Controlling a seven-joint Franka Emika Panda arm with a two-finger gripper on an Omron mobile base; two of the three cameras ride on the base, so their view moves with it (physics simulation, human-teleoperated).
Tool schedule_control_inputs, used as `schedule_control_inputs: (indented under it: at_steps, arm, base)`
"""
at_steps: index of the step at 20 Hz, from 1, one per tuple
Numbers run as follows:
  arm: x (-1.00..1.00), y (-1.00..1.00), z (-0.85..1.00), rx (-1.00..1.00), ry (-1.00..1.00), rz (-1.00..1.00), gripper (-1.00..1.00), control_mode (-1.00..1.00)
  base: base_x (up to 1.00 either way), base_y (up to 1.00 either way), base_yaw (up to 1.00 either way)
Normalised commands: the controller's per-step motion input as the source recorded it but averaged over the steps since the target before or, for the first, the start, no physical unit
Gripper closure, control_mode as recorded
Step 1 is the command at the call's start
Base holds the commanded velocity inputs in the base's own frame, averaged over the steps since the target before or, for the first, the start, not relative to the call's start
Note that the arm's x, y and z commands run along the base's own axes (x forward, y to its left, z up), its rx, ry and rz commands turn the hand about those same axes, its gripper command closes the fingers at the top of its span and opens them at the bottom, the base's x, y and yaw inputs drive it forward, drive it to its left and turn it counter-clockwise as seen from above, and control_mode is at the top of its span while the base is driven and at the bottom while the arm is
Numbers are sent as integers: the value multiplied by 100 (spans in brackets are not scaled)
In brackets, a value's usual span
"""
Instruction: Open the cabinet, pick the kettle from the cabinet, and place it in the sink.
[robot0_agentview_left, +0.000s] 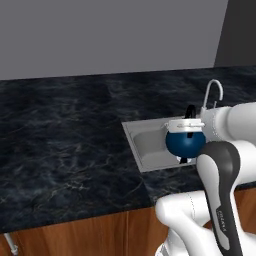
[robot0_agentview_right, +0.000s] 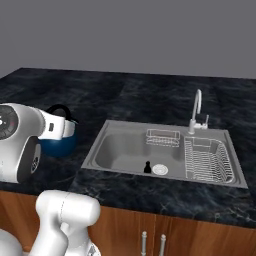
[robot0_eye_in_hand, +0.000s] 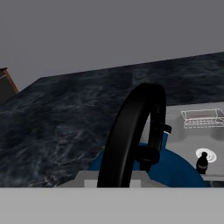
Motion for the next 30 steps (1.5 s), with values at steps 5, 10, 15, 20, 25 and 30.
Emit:
schedule_control_inputs:
  at_steps: [5,10,15,20,25,30]
  arm:
    - [0,0,0,0,0,0,100,100]
    - [0,0,0,0,0,0,100,100]
    - [0,0,0,0,0,0,100,100]
    - [0,0,0,0,0,0,100,100]
    - [0,0,0,0,0,0,100,100]
    - [0,0,0,0,0,0,100,-100]
  base:
    - [6,-29,3]
    - [13,-13,0]
    - [1,0,0]
    - [0,0,0]
    - [0,0,0]
    - [0,0,0]
